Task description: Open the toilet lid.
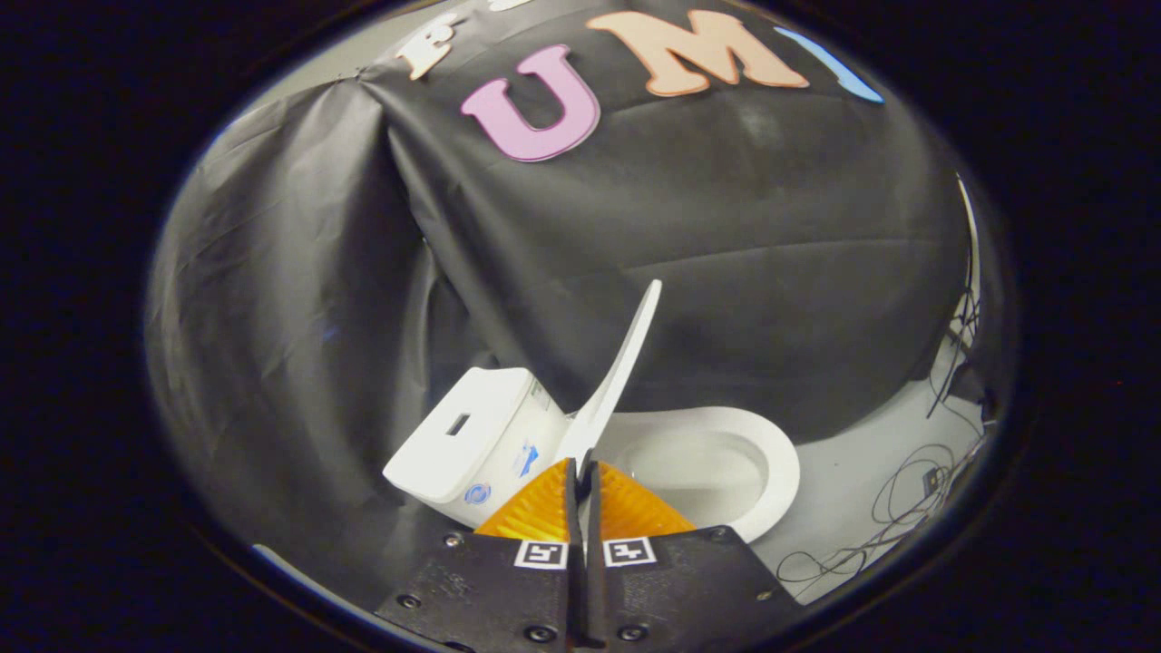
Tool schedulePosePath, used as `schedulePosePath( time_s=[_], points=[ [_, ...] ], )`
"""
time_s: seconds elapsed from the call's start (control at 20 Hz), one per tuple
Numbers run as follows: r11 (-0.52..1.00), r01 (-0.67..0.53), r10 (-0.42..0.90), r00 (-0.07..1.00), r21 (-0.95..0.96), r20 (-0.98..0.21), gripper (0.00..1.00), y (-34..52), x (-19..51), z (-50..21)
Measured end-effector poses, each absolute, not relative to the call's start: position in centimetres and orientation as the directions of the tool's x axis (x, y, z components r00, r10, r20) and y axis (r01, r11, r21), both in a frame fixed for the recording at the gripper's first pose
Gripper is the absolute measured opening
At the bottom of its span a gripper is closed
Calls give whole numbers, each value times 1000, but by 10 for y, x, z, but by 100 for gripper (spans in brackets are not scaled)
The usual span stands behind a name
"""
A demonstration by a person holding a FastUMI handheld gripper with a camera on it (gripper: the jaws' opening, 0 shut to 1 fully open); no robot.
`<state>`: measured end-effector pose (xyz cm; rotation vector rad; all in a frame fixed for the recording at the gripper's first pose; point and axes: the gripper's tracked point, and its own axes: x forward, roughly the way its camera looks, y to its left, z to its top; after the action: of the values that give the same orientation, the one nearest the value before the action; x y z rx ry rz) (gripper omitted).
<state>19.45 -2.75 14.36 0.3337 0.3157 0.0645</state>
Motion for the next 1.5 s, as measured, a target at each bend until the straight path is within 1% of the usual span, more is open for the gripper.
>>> schedulePosePath(
  time_s=[0.35,0.7,0.95,1.25,1.5],
  points=[
    [977,-49,107,954,209,-279,0,29,199,182],
    [987,-140,156,953,80,-258,0,109,221,213],
    [981,-195,187,947,-5,-259,0,147,229,225],
    [964,-265,261,926,21,-274,0,186,251,227],
    [958,-287,277,919,7,-280,0,213,264,225]
  ],
)
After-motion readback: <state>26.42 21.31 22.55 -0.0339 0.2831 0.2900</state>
